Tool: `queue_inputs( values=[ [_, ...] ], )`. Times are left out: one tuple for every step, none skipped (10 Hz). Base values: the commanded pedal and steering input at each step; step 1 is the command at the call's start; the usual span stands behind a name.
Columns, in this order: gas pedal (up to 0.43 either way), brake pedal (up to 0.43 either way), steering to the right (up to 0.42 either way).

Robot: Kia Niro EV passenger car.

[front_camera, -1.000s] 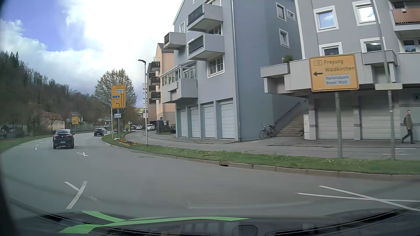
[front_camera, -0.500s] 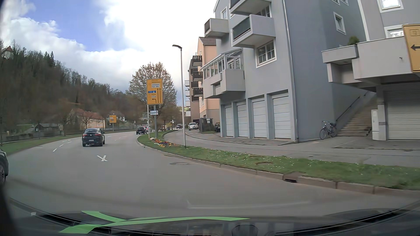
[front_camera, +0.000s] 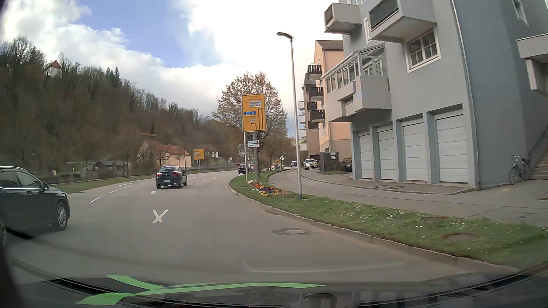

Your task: Follow the waypoints while adhering to traffic rules and regulations

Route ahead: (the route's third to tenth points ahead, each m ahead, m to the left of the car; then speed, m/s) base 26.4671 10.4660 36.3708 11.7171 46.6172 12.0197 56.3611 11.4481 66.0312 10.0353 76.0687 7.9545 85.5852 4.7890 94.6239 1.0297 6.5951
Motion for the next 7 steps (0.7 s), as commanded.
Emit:
queue_inputs(
  values=[
    [0.0,0.0,-0.202],
    [0.008,0.0,-0.191],
    [0.039,0.0,-0.181],
    [0.047,0.0,-0.17],
    [0.047,0.0,-0.156],
    [0.047,0.0,-0.136],
    [0.059,0.0,-0.12]
  ],
)
